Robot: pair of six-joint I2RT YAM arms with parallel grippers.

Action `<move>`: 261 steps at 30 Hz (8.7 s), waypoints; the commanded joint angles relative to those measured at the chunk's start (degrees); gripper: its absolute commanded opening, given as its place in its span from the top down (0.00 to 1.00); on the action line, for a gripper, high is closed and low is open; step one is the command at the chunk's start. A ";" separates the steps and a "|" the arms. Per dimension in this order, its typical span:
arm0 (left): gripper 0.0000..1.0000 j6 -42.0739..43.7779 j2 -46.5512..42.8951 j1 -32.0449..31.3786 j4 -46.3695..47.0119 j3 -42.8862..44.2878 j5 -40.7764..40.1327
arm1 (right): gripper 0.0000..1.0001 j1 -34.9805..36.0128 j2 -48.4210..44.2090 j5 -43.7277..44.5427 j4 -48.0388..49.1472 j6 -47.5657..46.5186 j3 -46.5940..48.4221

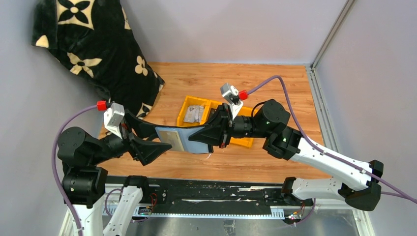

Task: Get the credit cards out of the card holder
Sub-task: Remove the credit card from the card holder, then place the credit card in the storage box, then remove the credit card from the card holder.

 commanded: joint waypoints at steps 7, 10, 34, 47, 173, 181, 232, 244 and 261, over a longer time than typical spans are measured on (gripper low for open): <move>0.61 -5.13 0.51 0.03 6.00 -1.33 9.28 | 1.00 0.42 0.92 2.36 0.18 -2.12 3.71; 0.68 -3.19 0.97 0.06 4.33 0.01 9.08 | 1.00 -0.04 1.00 3.82 -1.83 -2.97 3.92; 1.00 5.05 7.54 0.04 -14.72 1.38 -10.84 | 0.30 -12.86 -2.97 4.03 -9.70 6.52 5.60; 1.00 8.54 10.47 0.02 -16.98 1.69 -2.50 | 0.33 -11.19 10.32 -17.55 2.71 15.57 3.08; 0.96 -6.69 7.58 0.02 1.35 -4.27 1.29 | 1.00 -11.59 9.06 -9.35 21.68 28.48 -9.47; 0.96 -5.63 8.38 0.06 0.39 -3.40 0.19 | 1.00 -16.07 3.33 -9.88 16.97 27.02 -13.79; 1.00 8.81 9.20 0.03 -9.33 1.88 -0.71 | 0.61 -35.98 23.59 43.92 -47.26 7.03 -1.14; 1.00 9.14 8.88 0.02 -9.33 0.70 2.53 | 0.27 -31.63 1.74 13.38 -35.36 1.88 3.99; 1.00 7.39 8.85 0.01 -9.33 1.33 9.73 | 0.22 -12.34 2.59 -16.65 -5.67 5.32 2.35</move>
